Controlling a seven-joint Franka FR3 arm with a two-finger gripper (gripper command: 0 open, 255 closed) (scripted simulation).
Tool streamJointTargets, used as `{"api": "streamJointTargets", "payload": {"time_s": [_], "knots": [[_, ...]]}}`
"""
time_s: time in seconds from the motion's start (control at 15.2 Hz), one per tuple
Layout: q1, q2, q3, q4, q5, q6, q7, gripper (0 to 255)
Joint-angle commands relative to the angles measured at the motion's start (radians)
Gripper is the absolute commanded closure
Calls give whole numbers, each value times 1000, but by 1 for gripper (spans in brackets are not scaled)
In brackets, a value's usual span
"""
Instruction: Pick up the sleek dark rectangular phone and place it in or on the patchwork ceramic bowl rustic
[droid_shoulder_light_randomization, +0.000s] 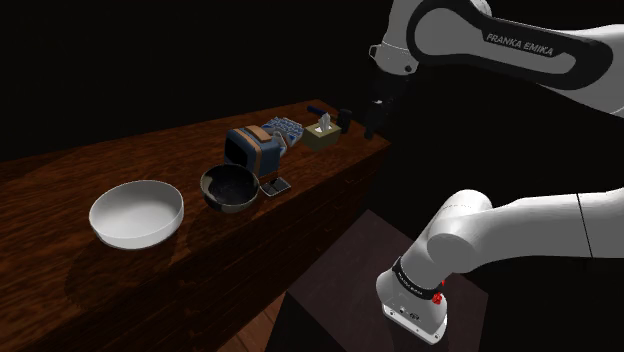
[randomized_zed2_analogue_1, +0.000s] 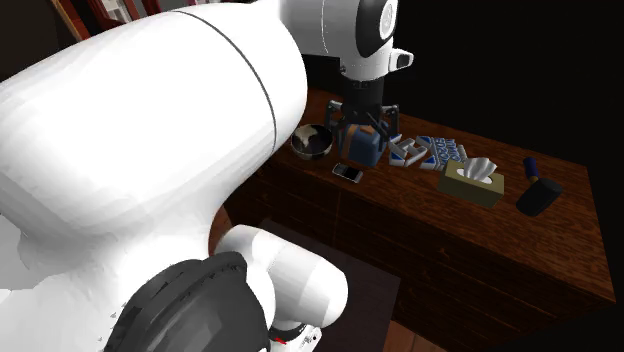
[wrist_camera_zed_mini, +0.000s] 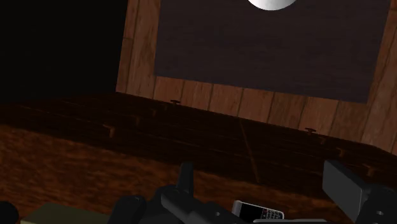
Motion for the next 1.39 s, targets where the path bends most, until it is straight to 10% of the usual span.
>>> {"api": "streamJointTargets", "payload": {"time_s": [0.0, 1.32], "knots": [[0, 0, 0, 0, 0, 0, 0, 0], [198, 597, -142, -27, 15, 676, -610, 0]]}}
